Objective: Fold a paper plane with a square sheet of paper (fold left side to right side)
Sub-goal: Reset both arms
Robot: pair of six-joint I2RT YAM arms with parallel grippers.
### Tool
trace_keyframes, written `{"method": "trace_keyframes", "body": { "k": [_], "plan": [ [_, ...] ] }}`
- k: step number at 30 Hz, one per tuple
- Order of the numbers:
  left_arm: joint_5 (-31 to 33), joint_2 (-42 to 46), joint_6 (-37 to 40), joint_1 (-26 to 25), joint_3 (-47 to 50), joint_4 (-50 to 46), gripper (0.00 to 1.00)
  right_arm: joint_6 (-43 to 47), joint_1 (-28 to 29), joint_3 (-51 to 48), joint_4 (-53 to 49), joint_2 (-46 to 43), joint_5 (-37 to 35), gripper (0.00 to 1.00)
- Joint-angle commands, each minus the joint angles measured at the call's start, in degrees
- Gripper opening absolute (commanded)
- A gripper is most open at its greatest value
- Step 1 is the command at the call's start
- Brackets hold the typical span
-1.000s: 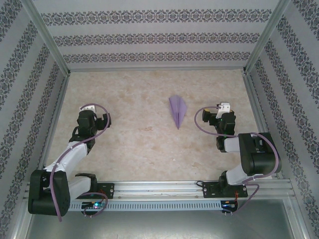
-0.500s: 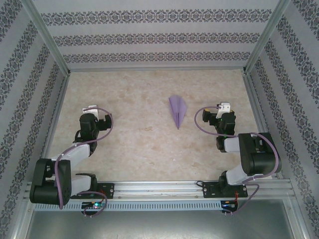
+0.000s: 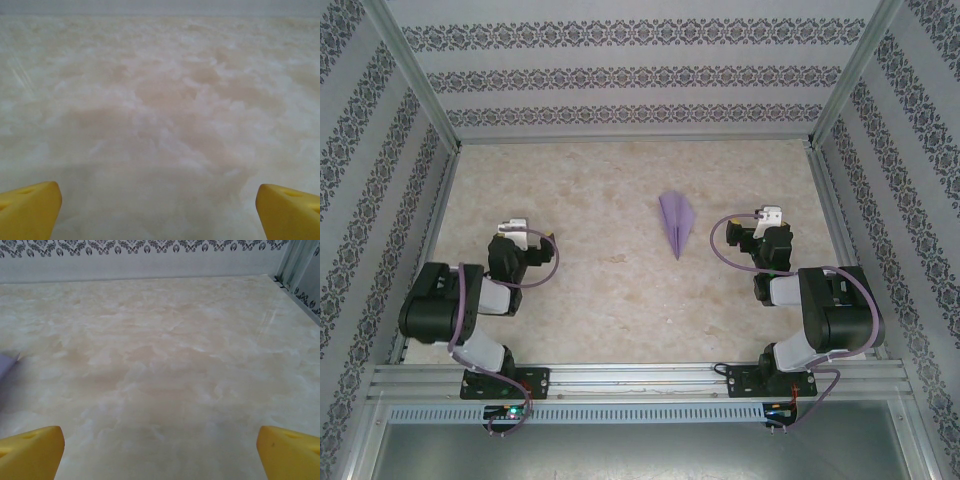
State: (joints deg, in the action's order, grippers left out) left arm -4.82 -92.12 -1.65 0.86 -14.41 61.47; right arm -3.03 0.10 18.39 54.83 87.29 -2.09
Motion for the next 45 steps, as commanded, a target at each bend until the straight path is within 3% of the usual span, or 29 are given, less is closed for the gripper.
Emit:
{"method": "trace_keyframes", "body": {
  "k": [1,3,6,45],
  "plan": [
    [-1.7,1.4,1.3,0.7,-0.4,5.7,0.99,-0.3,-0.1,0.9,0.5,0.2,-0.9,0.98],
    [-2.5,0.3,1.6,0.7,-3.0,3.3,0.99,-0.3,0.0,0.9,0.5,0.2,-0.8,0.98],
    [-1.3,1.2,1.7,0.7,-8.5,-9.2,0.99,-0.2,0.0,0.9,0.4,0.2,-0.9,0.98],
    [-0.2,0.9,1.2,0.7,-7.8,-7.2,0.99,1.0,0.6,3.1,-0.7,0.3,-0.3,0.98]
  ]
}}
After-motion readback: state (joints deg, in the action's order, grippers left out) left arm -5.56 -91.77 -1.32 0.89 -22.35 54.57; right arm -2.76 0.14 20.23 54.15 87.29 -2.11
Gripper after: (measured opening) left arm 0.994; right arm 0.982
